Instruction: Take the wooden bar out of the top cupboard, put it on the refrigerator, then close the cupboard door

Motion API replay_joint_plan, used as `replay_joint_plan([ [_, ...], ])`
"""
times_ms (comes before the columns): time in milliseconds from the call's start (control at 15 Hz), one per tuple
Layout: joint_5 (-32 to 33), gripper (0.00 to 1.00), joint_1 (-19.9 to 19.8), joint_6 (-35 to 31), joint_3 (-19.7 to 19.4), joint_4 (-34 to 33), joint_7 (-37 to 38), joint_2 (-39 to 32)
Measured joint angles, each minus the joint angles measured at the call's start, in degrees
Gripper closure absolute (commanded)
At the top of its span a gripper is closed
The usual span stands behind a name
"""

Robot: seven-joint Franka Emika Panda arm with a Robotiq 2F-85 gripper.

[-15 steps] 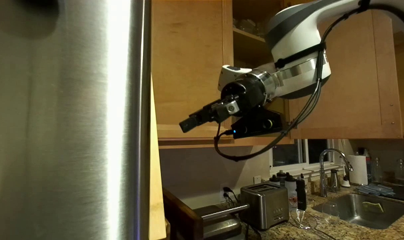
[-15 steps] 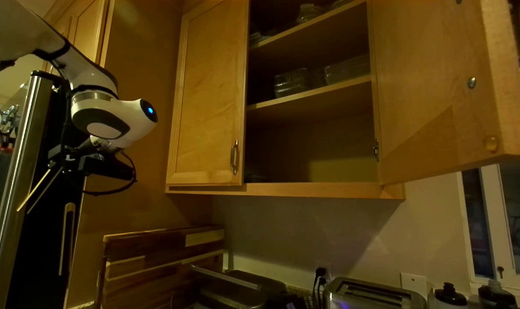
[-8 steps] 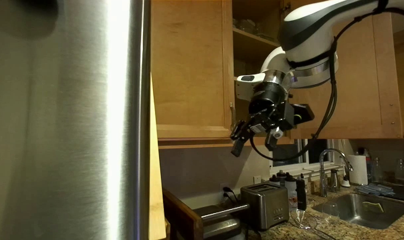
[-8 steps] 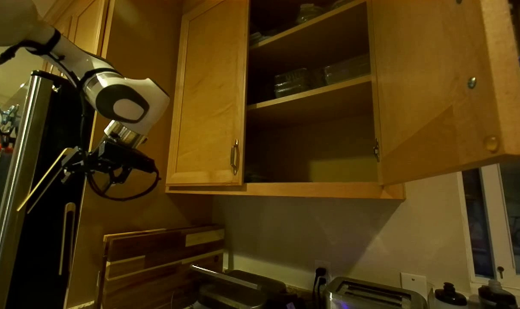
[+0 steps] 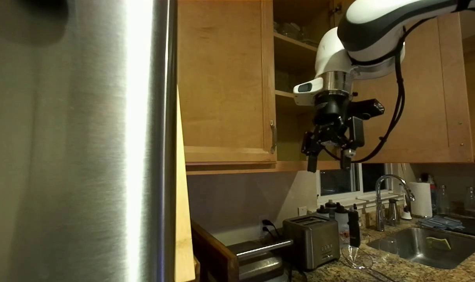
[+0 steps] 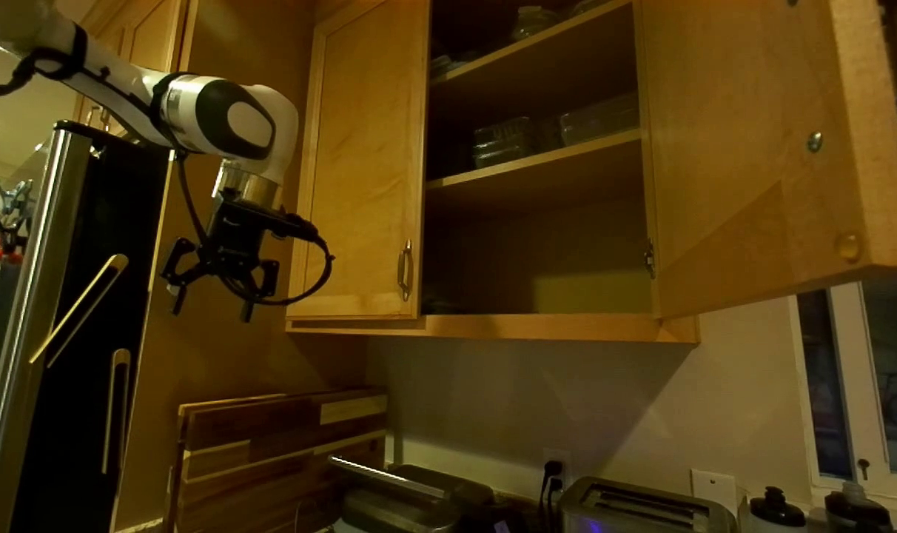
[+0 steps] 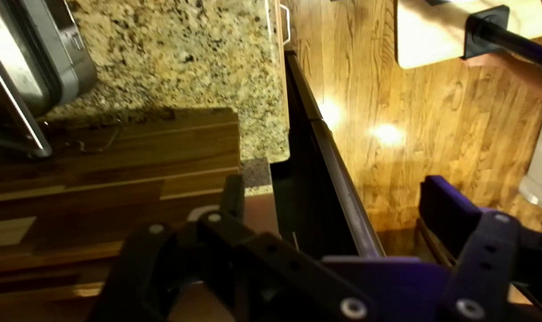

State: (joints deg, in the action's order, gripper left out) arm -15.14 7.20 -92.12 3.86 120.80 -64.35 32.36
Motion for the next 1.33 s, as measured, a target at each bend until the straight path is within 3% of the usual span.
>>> replay_joint_plan([
  [200,4.5,0.0,0.0,1.3,-0.9,-1.2,2.6,0.0],
  [800,4.6,0.0,0.6,1.0,-1.3,-1.2,3.5,-0.6],
  [1333,6.6,0.0,-0.5,-2.8,-1.4,0.7,20.9,-0.2],
])
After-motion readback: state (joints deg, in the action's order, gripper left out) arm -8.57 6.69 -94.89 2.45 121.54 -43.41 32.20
